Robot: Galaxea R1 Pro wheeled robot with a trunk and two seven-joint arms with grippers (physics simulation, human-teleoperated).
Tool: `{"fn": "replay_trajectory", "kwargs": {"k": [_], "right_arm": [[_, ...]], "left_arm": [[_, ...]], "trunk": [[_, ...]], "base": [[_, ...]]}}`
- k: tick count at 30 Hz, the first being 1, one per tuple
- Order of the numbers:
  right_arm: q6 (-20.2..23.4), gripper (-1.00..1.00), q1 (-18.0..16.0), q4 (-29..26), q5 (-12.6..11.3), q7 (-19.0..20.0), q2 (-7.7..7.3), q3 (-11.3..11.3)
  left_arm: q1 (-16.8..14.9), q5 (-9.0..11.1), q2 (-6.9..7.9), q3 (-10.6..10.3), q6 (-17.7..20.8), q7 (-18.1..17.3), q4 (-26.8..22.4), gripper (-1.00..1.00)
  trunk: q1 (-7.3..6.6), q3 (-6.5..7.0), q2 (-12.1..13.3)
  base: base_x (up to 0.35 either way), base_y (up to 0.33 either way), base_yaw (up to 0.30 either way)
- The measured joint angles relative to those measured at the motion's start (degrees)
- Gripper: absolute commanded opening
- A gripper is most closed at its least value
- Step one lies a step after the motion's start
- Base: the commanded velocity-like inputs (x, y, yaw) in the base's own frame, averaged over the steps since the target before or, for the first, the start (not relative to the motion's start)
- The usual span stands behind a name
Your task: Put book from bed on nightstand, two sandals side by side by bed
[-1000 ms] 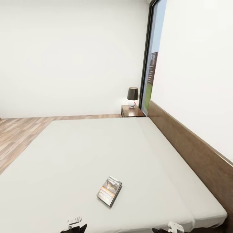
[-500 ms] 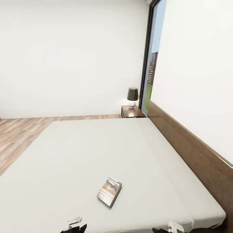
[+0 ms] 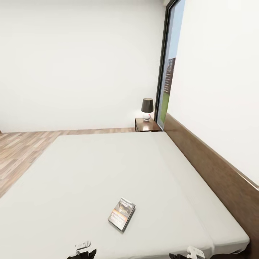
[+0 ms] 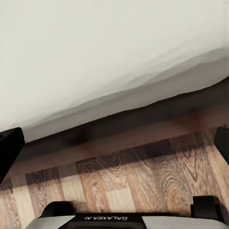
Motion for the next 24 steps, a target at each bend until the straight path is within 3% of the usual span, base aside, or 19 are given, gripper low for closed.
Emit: {"fn": "replay_trajectory", "kwargs": {"k": [18,24], "right_arm": [[0.0,1.0,0.0,0.02,0.0,0.0,0.0,0.0],[0.0,1.0,0.0,0.01,0.0,0.0,0.0,0.0]], "left_arm": [[0.0,0.0,0.0,0.0,0.0,0.0,0.0,1.0],[0.0,0.01,0.06,0.0,0.0,-0.02,0.0,1.0]], "trunk": [[-3.96,3.24,7.23],[-3.96,3.24,7.24]], "base": [[0.0,0.0,0.0],[0.0,0.0,0.0]]}}
